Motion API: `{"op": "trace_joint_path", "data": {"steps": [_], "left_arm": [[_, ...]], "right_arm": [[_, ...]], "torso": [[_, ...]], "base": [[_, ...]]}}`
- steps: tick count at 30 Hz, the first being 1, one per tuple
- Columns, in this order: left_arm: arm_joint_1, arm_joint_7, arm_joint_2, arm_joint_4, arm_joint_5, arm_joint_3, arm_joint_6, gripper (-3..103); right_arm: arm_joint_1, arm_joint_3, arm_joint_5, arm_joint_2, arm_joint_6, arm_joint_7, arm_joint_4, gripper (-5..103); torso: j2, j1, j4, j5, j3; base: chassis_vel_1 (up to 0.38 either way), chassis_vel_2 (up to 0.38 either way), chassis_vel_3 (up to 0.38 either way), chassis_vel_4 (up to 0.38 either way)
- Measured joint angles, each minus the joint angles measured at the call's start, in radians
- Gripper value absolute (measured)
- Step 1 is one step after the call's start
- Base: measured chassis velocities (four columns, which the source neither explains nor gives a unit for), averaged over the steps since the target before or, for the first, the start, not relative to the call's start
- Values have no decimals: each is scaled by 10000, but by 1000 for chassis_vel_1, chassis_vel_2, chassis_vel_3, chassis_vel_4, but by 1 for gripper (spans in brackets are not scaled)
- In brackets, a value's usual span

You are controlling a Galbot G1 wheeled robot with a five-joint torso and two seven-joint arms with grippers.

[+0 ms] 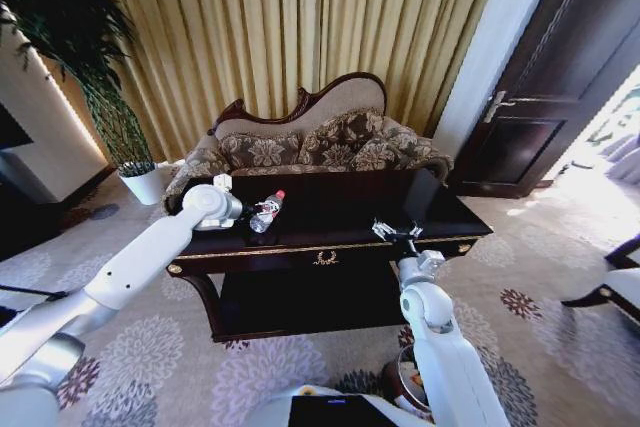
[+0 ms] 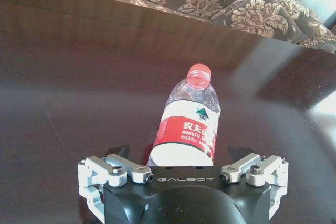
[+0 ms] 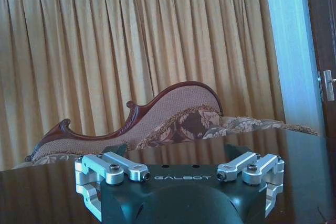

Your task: Move to the front of the table and place the trash on the table into the trash bin.

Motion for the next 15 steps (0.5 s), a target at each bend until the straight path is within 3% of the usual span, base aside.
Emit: {"op": "trace_joint_path", "data": {"steps": [6,9,12,15], "left_arm": [[6,1,10,-31,5,1,-1,101],[55,1,16,-41,10,-1,-1,93],[136,1,20,-45,25,-32,-1,76],[160,1,15,-45,31,-46,-2,74]], "right_arm": [[-3,0,-31,9,26,0,1,100],[-3,-2,-36,13,32,0,2,100],[2,-2,-39,14,46,-2,1,100],[16,-3,-39,11,70,-7,-17,100]], "torso": [[0,0,0,0,0],[0,0,0,0,0],[0,0,0,0,0],[0,0,0,0,0]], "base": [[0,0,0,0],[0,0,0,0],[0,0,0,0],[0,0,0,0]]}}
